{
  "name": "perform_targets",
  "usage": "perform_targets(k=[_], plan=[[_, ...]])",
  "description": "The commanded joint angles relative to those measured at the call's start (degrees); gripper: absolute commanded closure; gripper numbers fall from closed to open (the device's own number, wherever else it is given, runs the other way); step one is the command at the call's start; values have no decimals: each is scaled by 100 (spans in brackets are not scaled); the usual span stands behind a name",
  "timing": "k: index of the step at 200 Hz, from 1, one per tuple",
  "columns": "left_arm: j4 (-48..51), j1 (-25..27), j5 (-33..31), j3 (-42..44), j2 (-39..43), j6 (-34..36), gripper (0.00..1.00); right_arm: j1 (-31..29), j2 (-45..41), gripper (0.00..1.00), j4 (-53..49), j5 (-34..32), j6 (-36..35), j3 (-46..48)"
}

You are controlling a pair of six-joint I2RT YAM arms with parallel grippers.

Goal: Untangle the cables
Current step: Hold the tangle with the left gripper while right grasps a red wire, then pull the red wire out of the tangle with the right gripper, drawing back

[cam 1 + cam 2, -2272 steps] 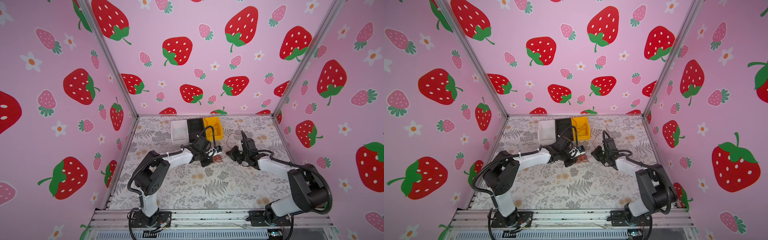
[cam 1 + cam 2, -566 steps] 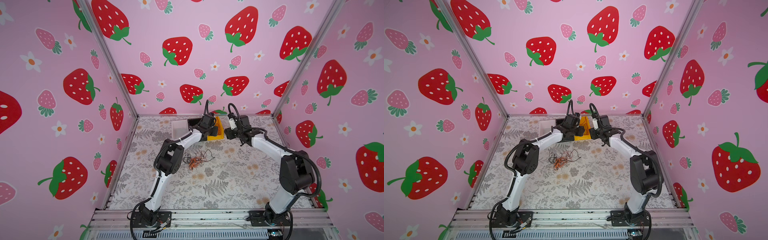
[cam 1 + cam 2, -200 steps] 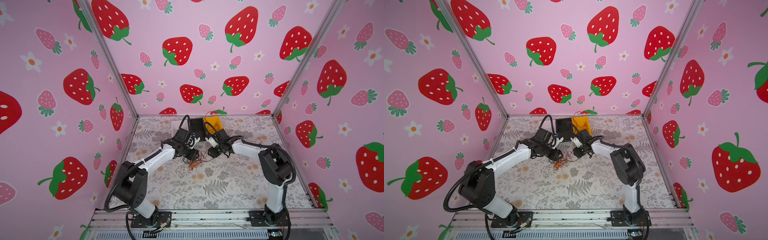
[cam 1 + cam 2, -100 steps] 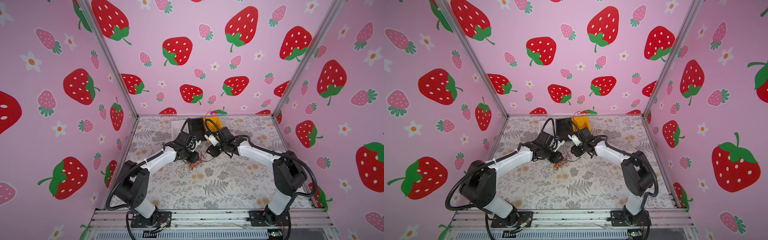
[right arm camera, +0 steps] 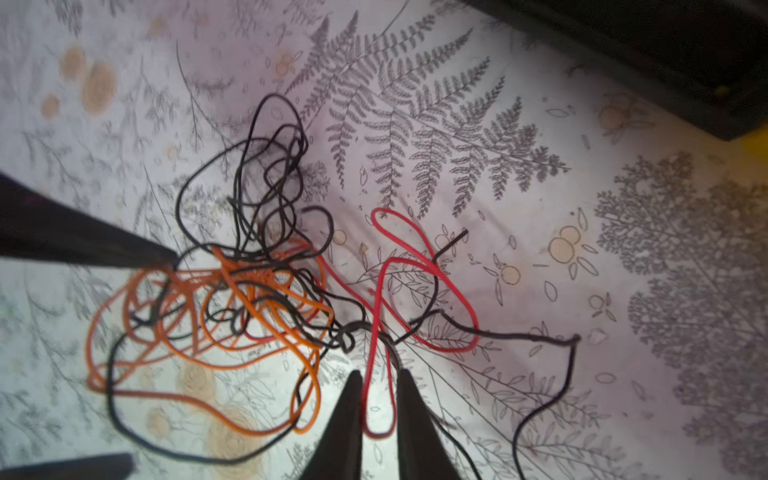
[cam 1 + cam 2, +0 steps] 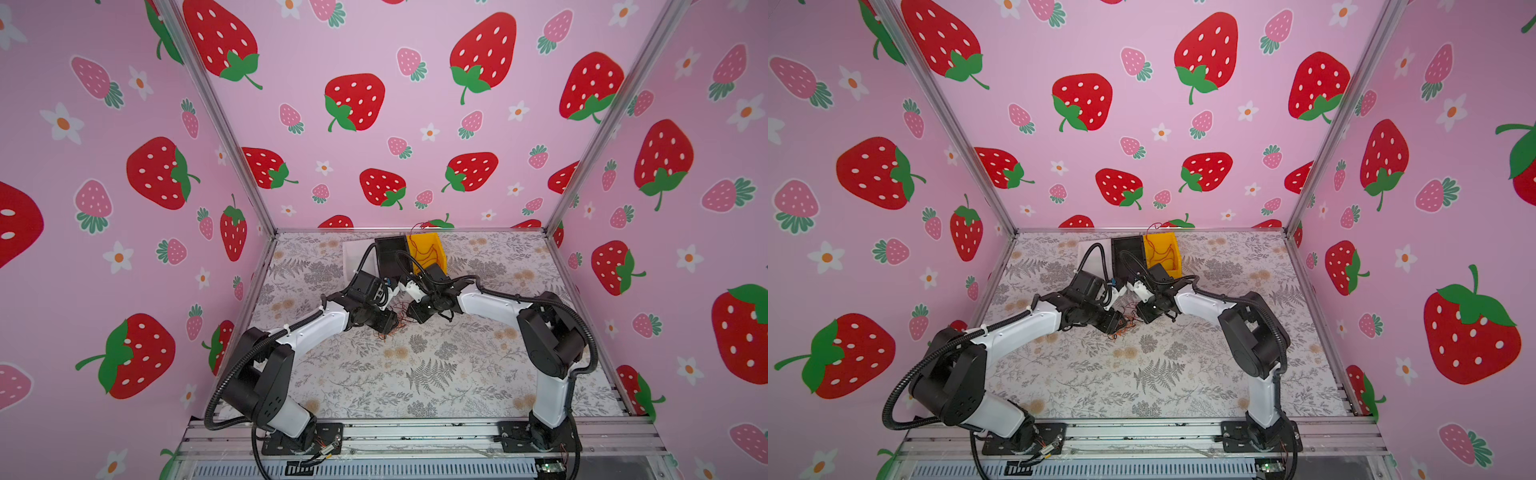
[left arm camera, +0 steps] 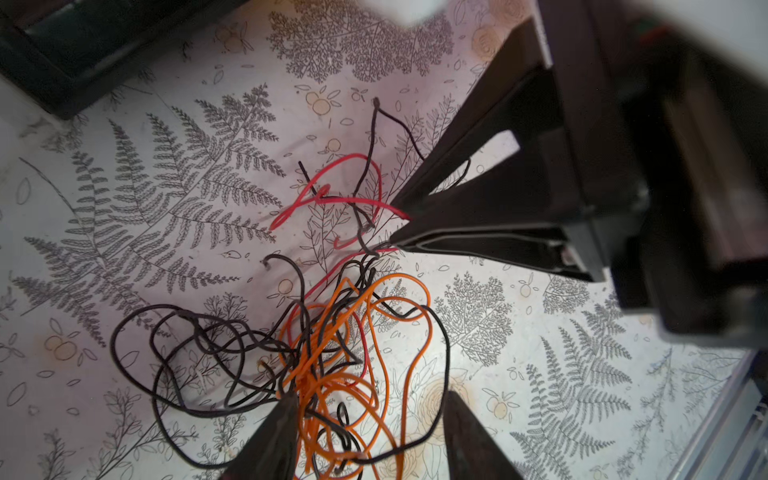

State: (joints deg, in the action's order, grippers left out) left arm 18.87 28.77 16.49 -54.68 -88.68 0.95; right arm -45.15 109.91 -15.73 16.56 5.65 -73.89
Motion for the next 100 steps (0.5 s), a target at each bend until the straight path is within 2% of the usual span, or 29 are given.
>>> perform_targets(k=[1, 27, 58, 63, 75, 100], plan=[[-101, 14, 28, -26, -150, 6, 43, 11, -199, 89, 9, -26, 14, -3], [-114, 14, 52, -58, -308, 36, 45, 12, -561, 98, 93, -156, 67, 190], [168, 14, -115, -289, -686, 37, 54, 38, -991, 100, 51, -343, 124, 284], [142, 14, -116, -282, -694, 24, 59, 57, -1084, 100, 52, -346, 150, 291], [60, 14, -130, -229, -677, 11, 62, 131, -1337, 100, 107, -237, 235, 332], [121, 6, -340, -304, -767, -43, 84, 272, -1846, 100, 243, -48, 358, 367]])
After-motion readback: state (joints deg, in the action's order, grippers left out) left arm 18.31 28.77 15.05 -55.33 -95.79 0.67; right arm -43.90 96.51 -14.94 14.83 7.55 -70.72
